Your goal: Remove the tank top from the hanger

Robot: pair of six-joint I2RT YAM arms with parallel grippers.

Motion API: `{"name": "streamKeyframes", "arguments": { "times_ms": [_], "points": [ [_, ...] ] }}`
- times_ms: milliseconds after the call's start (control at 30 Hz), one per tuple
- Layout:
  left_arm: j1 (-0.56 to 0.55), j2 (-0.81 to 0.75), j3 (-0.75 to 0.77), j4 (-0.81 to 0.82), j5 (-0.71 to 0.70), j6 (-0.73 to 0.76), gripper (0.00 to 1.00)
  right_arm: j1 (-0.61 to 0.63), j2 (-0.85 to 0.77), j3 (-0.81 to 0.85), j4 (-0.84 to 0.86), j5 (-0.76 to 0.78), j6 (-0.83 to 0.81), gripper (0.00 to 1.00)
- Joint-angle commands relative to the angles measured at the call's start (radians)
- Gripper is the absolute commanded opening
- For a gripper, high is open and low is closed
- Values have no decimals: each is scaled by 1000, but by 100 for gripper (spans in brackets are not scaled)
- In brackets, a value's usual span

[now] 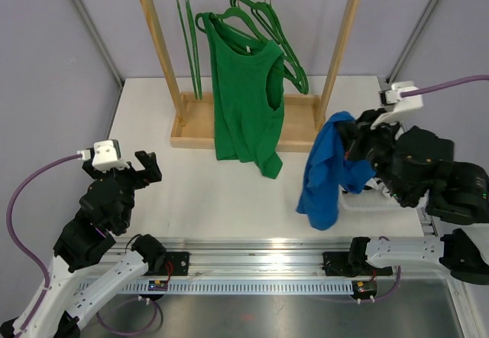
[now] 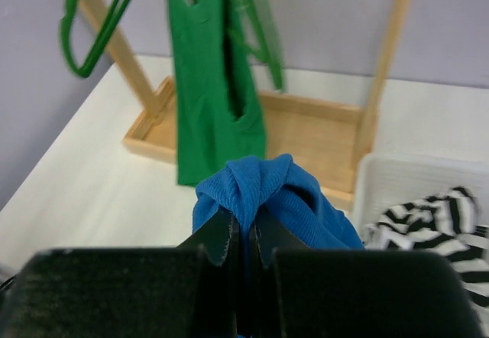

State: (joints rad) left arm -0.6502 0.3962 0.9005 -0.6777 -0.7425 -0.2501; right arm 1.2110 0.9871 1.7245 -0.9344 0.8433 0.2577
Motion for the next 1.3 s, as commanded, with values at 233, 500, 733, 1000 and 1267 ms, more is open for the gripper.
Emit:
{"name": "streamKeyframes", "arguments": {
  "times_ms": [233, 500, 733, 1000, 1267],
  "points": [
    [-2, -8, -3, 64, -24, -2, 99, 5, -53, 156, -234, 497, -15, 0],
    [-2, -3, 8, 50, 0, -12, 99, 5, -22, 84, -248, 528, 3, 0],
    [-2, 4, 15, 46, 22, -18, 99, -98, 16, -60, -245, 466, 29, 0],
    [-2, 0, 18, 41, 25, -21, 99, -621, 48, -240, -72, 85, -112, 0],
    [-2, 4, 18, 47, 43, -23, 99, -1068, 264, -264, -83, -246, -5, 0]
  ]
}}
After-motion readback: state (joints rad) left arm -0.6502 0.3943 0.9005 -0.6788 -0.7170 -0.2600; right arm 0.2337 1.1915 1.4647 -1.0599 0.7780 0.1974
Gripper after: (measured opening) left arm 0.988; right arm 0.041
